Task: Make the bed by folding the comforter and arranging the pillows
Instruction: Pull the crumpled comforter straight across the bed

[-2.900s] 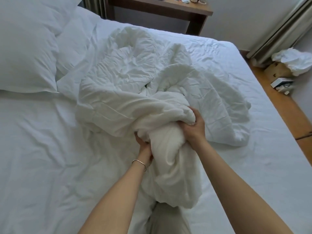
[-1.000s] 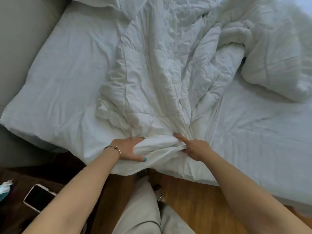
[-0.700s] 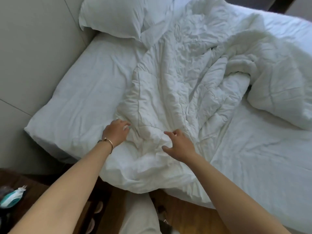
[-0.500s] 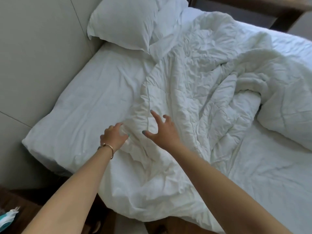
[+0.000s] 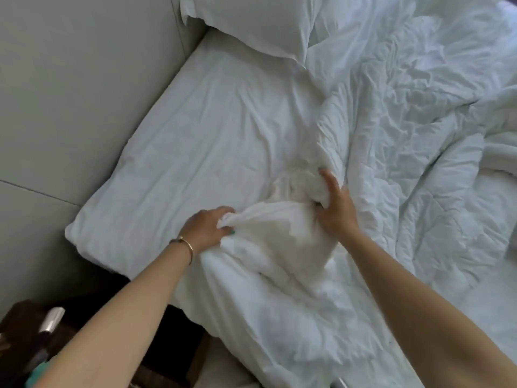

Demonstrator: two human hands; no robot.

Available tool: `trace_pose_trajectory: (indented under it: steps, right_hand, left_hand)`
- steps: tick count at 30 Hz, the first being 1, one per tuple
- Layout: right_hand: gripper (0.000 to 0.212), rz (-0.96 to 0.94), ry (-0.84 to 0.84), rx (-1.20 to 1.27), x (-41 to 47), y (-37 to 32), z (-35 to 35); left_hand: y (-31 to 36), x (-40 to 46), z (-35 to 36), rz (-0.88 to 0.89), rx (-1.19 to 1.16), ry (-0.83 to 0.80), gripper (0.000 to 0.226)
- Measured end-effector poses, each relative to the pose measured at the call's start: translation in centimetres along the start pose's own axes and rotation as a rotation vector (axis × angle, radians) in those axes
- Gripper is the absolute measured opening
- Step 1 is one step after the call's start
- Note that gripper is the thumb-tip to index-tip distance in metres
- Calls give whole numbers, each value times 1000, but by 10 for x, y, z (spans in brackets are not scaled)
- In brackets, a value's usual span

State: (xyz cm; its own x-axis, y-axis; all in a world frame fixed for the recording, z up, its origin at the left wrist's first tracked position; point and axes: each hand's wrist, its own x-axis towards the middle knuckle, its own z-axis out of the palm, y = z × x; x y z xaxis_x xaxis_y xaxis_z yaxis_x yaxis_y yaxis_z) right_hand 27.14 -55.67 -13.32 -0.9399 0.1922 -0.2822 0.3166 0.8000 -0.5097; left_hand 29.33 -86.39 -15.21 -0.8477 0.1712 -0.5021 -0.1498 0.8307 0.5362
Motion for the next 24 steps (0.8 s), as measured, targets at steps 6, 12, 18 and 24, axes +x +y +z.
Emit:
trace_pose_trajectory:
  steps: [6, 12, 18, 24]
  right_hand:
    - [68, -125, 48, 342, 8, -108, 9]
    - [88, -183, -621, -158, 7, -158, 74]
    - [83, -251, -609, -339, -9, -115, 117]
    - [66, -84, -504, -135, 13, -94, 78]
  left_hand:
    - [-71, -57, -121, -208, 85, 609, 28]
    - [-117, -61, -109, -598, 415, 269, 38]
    - [-48, 21, -48, -171, 139, 160, 74]
    - [5, 85, -50, -131, 202, 217, 32]
